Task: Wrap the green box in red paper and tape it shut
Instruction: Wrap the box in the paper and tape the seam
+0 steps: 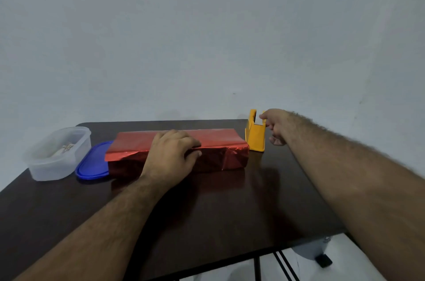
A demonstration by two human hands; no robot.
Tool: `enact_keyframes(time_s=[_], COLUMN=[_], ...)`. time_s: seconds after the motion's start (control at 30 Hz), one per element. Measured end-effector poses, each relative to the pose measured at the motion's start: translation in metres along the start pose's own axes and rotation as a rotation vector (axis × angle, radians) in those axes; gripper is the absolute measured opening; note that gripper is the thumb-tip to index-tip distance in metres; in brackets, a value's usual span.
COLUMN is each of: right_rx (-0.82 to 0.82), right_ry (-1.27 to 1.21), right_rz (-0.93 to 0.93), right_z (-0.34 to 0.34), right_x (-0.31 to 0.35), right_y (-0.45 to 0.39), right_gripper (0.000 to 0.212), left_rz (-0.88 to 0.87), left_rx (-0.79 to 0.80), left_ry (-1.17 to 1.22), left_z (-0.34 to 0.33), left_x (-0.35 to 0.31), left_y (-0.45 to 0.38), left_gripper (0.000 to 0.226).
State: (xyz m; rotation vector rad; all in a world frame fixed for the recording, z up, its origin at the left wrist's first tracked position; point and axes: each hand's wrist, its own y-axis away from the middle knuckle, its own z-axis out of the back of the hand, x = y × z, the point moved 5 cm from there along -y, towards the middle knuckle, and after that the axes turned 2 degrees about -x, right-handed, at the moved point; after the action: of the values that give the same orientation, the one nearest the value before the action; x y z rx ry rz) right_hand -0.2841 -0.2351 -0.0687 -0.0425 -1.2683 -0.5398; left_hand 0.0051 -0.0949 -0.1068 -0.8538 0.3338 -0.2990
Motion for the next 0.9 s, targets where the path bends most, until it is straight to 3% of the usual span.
enact_keyframes(time_s=[0.27,0.37,0.47,0.63,0.9], right_rx=[-0.004,0.058,-0.076,0.006,0.058], right_ry=[-0.004,-0.170,-0.429,-0.641,-0.637], right_rz=[-0.070,0.005,-0.025,-0.014,0.103], right_z=[-0.006,-0.013,-0.014,-0.024,-0.023], right_x=[0.000,0.005,0.000,-0.008,-0.022], right_y=[-0.016,-0.015,-0.013,0.006,0.008], right_gripper=[0.007,0.009,0.003,0.034,0.024], left_rz=[0.004,0.003,0.018,0.019,0.027], left_rx=[0.003,0.004,0.003,-0.007,-0.009], left_ry=[-0.005,-0.005,-0.009,0.001,-0.008], left_z=[-0.005,-0.007,-0.007,-0.008,-0.011], left_x=[0.003,0.003,0.004,0.003,0.004], left_y=[-0.001,-0.002,-0.003,-0.003,-0.006], left_gripper=[0.024,0.024,0.025,0.024,0.025])
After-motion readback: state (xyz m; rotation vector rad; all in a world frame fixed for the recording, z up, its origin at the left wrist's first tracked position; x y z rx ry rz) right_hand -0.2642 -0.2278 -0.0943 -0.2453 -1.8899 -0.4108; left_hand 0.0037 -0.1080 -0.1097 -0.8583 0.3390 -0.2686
